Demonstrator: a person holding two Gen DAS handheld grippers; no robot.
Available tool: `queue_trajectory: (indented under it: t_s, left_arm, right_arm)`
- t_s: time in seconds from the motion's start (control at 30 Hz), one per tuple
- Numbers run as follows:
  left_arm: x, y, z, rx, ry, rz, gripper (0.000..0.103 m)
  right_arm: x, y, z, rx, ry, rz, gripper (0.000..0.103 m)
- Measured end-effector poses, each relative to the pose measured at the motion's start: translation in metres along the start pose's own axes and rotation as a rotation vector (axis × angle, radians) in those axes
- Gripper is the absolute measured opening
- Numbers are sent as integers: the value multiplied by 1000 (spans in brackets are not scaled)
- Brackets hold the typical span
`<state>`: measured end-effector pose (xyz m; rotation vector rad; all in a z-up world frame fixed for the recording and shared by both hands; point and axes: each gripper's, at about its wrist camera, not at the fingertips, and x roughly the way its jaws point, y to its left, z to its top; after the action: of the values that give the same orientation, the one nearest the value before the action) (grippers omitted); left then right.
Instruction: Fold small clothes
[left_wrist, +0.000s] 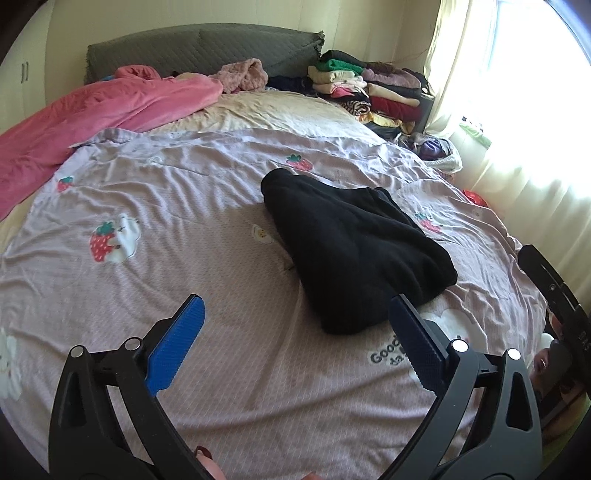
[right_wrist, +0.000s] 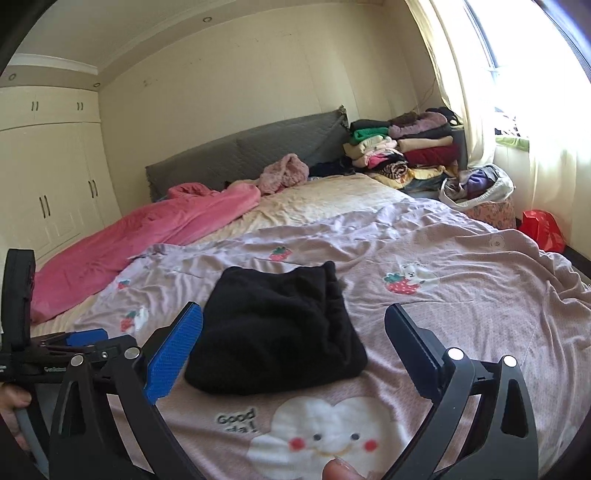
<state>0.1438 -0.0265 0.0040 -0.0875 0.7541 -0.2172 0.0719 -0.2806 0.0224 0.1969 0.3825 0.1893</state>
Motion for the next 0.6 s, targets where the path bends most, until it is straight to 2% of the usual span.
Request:
queue_trajectory:
  t_s: [0.27,0.47,0.6]
  left_arm:
    - [-23,2,-20,6,-18,-1,93]
    - [-31,3,-35,13,-1,1,93]
    - [-28,5,-52,12,21,15,93]
  right_arm:
    - [-28,20,-7,-65,5,12,98]
    - [-39,25,-21,-100,69,-9,98]
    - [-39,20,-42,-93,125,-26,98]
